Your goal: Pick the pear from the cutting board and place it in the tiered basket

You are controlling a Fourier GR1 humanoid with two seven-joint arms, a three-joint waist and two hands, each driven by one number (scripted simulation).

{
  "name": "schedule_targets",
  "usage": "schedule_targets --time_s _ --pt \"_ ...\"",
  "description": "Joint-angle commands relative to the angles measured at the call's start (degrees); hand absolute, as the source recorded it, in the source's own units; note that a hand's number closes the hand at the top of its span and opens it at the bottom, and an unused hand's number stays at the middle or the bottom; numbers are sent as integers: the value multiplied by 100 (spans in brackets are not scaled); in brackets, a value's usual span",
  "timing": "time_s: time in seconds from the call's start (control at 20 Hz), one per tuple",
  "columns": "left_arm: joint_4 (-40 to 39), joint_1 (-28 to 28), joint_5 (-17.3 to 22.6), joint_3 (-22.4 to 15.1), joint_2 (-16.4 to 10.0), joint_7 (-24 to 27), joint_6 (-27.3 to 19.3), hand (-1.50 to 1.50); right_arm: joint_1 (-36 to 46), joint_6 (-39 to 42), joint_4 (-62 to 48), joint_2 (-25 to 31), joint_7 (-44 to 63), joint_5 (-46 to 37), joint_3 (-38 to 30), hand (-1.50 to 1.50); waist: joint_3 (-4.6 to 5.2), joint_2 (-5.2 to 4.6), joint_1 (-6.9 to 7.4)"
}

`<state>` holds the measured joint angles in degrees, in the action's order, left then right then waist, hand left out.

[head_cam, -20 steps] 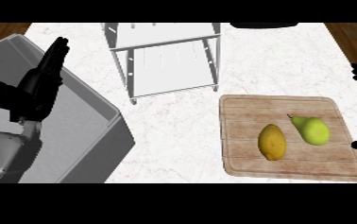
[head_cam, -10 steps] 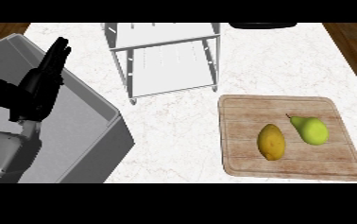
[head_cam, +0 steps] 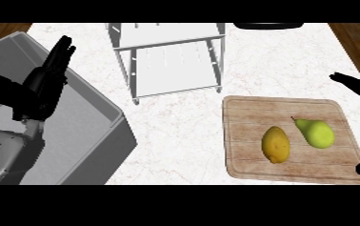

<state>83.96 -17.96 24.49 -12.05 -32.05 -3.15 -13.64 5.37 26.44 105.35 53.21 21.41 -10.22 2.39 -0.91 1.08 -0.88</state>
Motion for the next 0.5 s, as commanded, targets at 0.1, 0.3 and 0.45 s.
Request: schedule_targets --time_s 0.1,0.3,0.45 --pt "-179 311 128 -809 922 -289 59 0 29 -73 350 -234 1093 -635 685 -150 110 -161 33" --pt "-216 431 327 -705 804 -218 258 0 -134 -103 566 -388 1361 -779 863 -150 107 -134 0" --pt "-160 480 264 -776 795 -217 208 0 -165 -2 598 -475 1607 -791 1018 -150 105 -138 30"
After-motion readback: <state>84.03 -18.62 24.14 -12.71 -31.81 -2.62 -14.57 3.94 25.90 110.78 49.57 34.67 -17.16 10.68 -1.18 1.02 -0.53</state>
